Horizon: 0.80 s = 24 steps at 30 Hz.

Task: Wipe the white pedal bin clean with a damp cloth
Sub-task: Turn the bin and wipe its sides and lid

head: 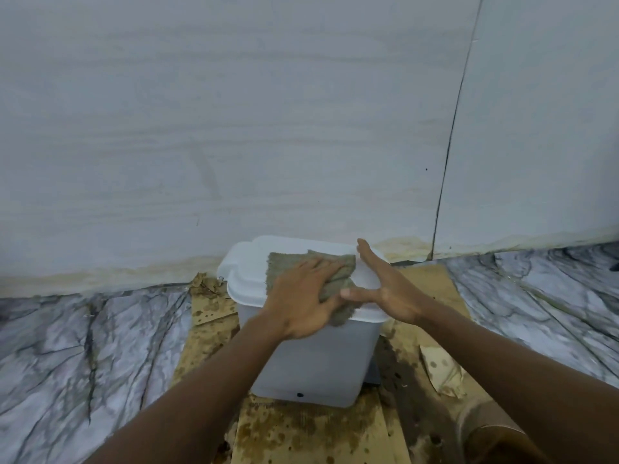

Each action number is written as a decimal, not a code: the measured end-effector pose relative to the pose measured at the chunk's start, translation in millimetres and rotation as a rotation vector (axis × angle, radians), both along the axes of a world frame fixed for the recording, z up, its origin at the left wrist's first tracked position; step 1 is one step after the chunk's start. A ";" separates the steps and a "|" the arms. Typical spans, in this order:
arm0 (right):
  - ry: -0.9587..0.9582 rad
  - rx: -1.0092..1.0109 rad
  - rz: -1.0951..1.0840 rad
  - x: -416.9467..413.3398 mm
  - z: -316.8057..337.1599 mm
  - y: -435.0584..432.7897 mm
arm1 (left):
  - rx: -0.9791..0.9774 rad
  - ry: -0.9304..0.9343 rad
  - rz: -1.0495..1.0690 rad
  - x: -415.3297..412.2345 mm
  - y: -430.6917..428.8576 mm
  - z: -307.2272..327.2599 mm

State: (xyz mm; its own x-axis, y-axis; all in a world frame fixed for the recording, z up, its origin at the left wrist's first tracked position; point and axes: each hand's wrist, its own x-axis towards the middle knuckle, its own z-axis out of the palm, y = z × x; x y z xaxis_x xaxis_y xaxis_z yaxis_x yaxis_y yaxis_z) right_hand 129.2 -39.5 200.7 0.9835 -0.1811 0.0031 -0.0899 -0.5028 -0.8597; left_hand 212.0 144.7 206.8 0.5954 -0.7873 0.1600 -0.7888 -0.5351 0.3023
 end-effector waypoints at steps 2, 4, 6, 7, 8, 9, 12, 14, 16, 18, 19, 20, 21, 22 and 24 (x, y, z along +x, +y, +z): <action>-0.136 -0.189 -0.068 1.9 4.4 12.8 | -0.188 0.273 0.044 7.6 -0.5 16.5; -0.274 -0.478 -0.046 4.4 7.7 29.5 | -0.440 0.394 0.149 23.4 5.3 30.5; -0.315 -0.712 0.091 10.4 4.3 44.1 | -0.498 0.283 0.306 42.4 16.7 35.4; -0.299 -0.822 0.157 15.5 0.2 49.4 | -0.458 0.222 0.360 50.7 22.3 33.6; -0.276 -0.913 0.201 21.4 -4.3 52.0 | -0.400 0.183 0.385 57.0 26.8 30.1; -0.257 -0.971 0.226 27.1 -7.9 52.9 | -0.345 0.163 0.390 61.0 30.0 26.1; -0.261 -0.995 0.245 37.6 -12.9 48.9 | -0.262 0.132 0.362 66.7 32.6 14.0; -0.267 -0.999 0.236 38.3 -12.2 45.3 | -0.252 0.085 0.359 68.1 30.0 12.5; -0.245 -1.055 0.167 37.1 -7.0 44.1 | -0.271 0.058 0.387 69.7 25.2 14.8; -0.239 -1.130 0.105 35.7 -3.8 48.7 | -0.294 0.051 0.402 70.4 20.2 15.6; -0.232 -1.117 0.117 35.1 -5.5 51.6 | -0.296 0.034 0.402 70.3 18.5 13.0; -0.218 -1.077 0.150 35.0 -9.7 52.5 | -0.293 0.003 0.405 69.7 17.8 10.0; -0.213 -1.040 0.180 34.1 -15.4 51.2 | -0.289 -0.033 0.413 69.5 17.8 6.8; -0.233 -1.025 0.192 32.7 -21.1 46.4 | -0.285 -0.064 0.423 69.2 17.7 4.7; -0.300 -1.043 0.173 28.0 -29.5 31.1 | -0.296 -0.090 0.426 69.7 18.4 1.9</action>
State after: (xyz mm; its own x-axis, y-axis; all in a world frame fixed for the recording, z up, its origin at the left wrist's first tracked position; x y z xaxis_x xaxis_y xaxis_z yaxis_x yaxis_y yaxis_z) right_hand 157.2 -8.3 171.2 0.9288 0.1901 0.3180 0.1940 -0.9808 0.0198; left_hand 281.7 163.2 208.7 0.8266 -0.3915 0.4043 -0.5496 -0.7159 0.4305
